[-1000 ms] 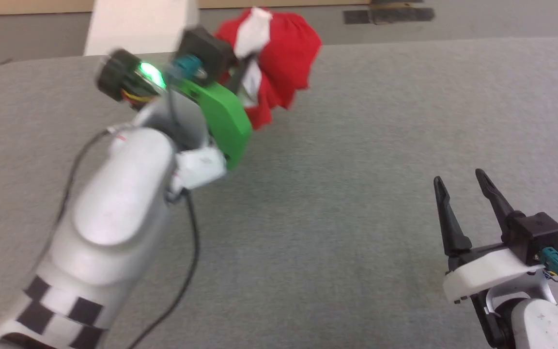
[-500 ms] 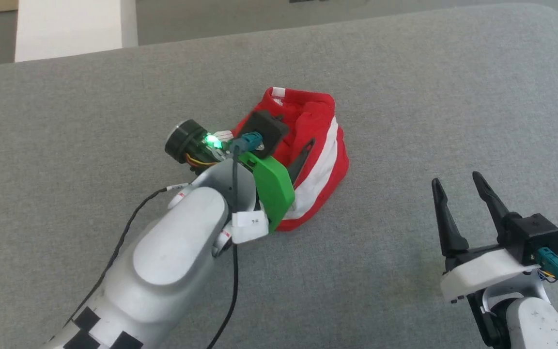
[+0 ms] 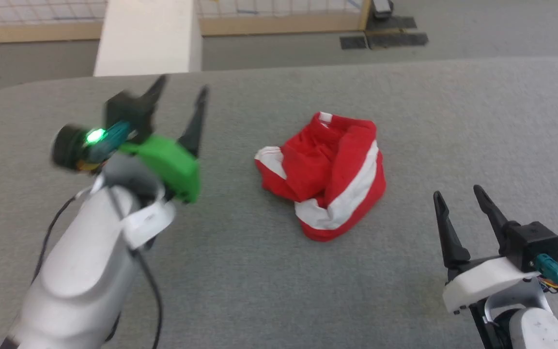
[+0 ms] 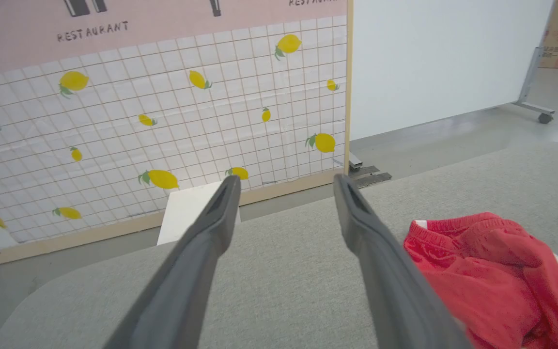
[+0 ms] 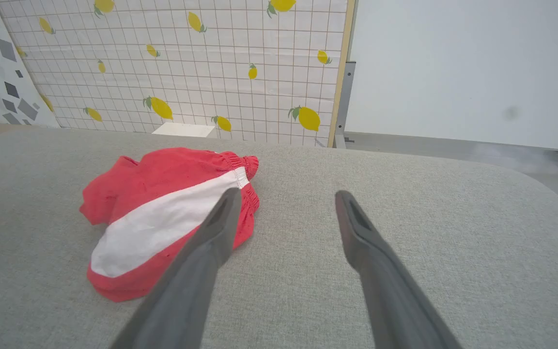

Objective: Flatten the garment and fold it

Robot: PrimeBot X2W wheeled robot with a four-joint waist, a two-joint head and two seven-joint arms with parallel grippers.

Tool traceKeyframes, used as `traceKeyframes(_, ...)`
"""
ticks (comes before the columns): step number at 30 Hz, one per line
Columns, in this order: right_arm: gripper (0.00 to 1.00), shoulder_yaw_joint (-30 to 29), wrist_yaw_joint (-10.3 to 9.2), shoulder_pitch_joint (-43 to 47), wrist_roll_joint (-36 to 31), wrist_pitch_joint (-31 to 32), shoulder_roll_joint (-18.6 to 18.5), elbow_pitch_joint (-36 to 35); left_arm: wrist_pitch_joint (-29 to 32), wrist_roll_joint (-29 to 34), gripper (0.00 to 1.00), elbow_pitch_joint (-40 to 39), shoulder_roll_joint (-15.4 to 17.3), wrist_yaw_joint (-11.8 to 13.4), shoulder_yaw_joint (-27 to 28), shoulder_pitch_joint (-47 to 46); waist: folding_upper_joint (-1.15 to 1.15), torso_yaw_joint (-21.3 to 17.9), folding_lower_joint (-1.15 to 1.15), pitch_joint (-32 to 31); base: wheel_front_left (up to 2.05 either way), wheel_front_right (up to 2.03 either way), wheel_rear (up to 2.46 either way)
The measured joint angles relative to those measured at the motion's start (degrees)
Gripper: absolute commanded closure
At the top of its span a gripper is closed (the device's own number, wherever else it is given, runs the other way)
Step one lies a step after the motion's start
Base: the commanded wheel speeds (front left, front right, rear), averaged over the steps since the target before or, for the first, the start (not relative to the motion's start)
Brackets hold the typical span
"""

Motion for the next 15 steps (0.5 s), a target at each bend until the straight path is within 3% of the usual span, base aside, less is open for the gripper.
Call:
traceKeyframes(7, 0.0, 0.2, 0.0, 2.1, 0.0, 1.0, 0.0, -1.0, -4.6, -0.8, 0.0, -7.0, 4.1, 5.6, 3.9, 12.9, 0.0, 3.3, 0.0, -2.9, 0.0, 0.0, 0.0)
traceKeyframes(15, 0.0, 0.3, 0.0, 3.8, 0.2, 1.5, 0.0, -1.4, -9.0, -0.3, 0.0, -13.2, 4.4, 9.8, 3.1, 24.9, 0.0, 5.1, 0.0, -5.1, 0.0, 0.0, 0.0)
